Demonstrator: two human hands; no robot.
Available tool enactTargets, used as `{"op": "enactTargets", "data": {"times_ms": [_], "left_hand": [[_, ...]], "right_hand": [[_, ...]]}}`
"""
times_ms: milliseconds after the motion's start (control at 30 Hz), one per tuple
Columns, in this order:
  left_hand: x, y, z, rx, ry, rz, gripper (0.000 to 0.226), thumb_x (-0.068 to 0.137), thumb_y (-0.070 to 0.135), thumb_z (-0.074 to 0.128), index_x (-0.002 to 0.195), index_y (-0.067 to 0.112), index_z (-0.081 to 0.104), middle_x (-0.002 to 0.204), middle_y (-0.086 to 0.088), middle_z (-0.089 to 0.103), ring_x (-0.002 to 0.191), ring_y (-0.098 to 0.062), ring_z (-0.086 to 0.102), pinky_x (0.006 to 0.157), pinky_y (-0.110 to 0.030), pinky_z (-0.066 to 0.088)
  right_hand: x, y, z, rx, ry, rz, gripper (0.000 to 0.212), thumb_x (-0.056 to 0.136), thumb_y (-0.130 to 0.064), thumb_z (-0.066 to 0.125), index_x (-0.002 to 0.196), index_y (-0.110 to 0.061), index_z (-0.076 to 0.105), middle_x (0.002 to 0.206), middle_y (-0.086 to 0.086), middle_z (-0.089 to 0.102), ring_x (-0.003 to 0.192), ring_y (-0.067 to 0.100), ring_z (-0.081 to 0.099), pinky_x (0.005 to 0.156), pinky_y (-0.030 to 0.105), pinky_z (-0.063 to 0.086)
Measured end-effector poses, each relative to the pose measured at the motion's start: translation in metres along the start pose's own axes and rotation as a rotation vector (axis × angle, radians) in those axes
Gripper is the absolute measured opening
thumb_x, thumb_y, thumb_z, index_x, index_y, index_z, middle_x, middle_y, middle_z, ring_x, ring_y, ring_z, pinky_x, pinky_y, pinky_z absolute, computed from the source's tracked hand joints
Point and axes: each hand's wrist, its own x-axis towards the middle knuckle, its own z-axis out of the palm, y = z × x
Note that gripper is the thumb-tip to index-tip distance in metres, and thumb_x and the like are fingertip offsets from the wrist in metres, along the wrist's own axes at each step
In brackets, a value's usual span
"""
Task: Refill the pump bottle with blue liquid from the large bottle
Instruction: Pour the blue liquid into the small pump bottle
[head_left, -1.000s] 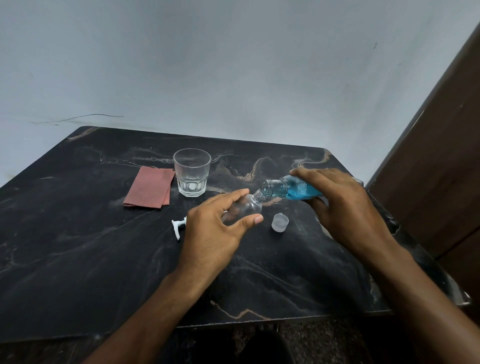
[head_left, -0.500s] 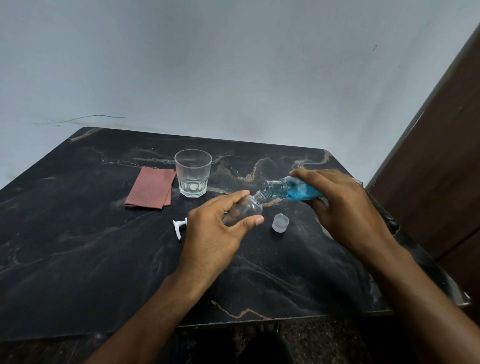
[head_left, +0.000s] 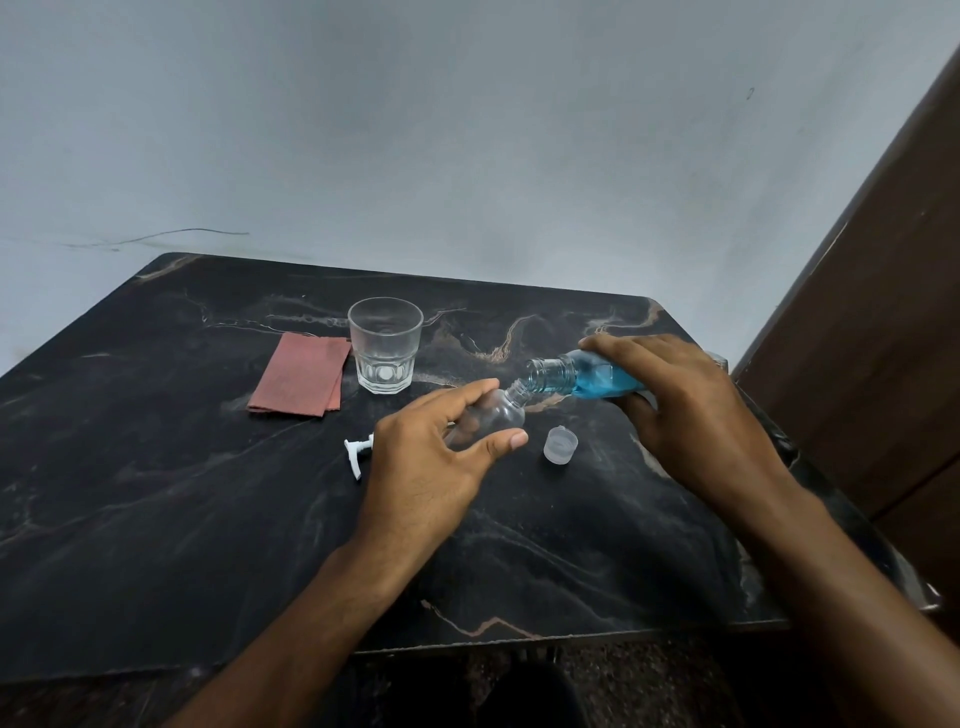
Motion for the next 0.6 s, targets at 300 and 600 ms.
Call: {"op": "enactTargets", "data": {"times_ms": [300,600], "left_hand": [[0.0004,0.0006,0.0002,0.001,0.012,0.005,0.056,0.069,0.022,0.091,0.122,0.018,0.073,0.107,0.021,0.07,0.104,0.02,0.063,0.084,0.001,0.046],[0.0013,0.0008,0.0006,0.014,0.001,0.004,0.056,0.069,0.024,0.091,0.122,0.02,0.073,0.104,0.028,0.067,0.105,0.02,0.062,0.087,-0.003,0.048]], "right_hand": [[-0.0016,0.0021,0.0003,-0.009,-0.012,0.015,0.053,0.085,-0.011,0.077,0.134,-0.02,0.061,0.125,0.0,0.069,0.113,0.023,0.062,0.094,0.044,0.051],[-0.0011,0.0038,-0.0007,-0.018,-0.002,0.008,0.053,0.084,-0.01,0.077,0.133,-0.019,0.062,0.124,0.001,0.07,0.111,0.024,0.063,0.094,0.041,0.051]]}}
